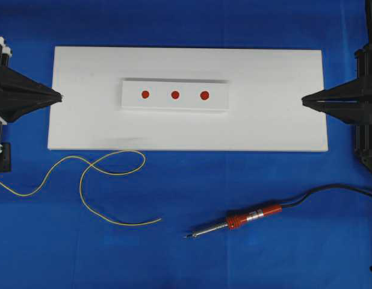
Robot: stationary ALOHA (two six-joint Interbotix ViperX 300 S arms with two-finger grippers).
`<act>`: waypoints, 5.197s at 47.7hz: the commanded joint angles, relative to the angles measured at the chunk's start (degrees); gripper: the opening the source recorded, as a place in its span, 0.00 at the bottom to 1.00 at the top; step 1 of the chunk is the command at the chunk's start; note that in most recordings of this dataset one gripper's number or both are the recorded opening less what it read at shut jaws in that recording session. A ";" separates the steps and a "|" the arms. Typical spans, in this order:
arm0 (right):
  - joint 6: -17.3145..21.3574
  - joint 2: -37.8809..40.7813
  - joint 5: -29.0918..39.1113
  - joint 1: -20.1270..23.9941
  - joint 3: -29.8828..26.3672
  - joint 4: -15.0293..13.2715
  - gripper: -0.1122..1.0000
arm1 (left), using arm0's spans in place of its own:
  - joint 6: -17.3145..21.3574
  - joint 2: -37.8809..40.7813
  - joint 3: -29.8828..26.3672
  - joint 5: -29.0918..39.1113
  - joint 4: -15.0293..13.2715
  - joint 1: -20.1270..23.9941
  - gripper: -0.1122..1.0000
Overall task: Touch the tip of the soldering iron to the tip of the solder at the mark.
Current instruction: 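Lower both open grippers toward the table from the rest pose, then grasp the yellow solder wire with left gripper, red soldering iron with right, then lift both tools and carry them up over the red-dot strip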
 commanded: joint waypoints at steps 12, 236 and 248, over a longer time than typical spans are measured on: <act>0.88 3.08 3.69 8.88 -2.37 0.18 0.05 | -1.49 1.49 -0.44 0.00 -0.09 -8.88 0.10; 4.39 35.33 33.31 -10.46 -20.13 -0.97 0.16 | 1.85 43.59 -28.65 39.55 0.00 8.00 0.12; 4.48 35.42 33.31 -10.46 -20.21 -0.97 0.16 | 1.32 43.24 -28.21 40.78 0.00 8.00 0.12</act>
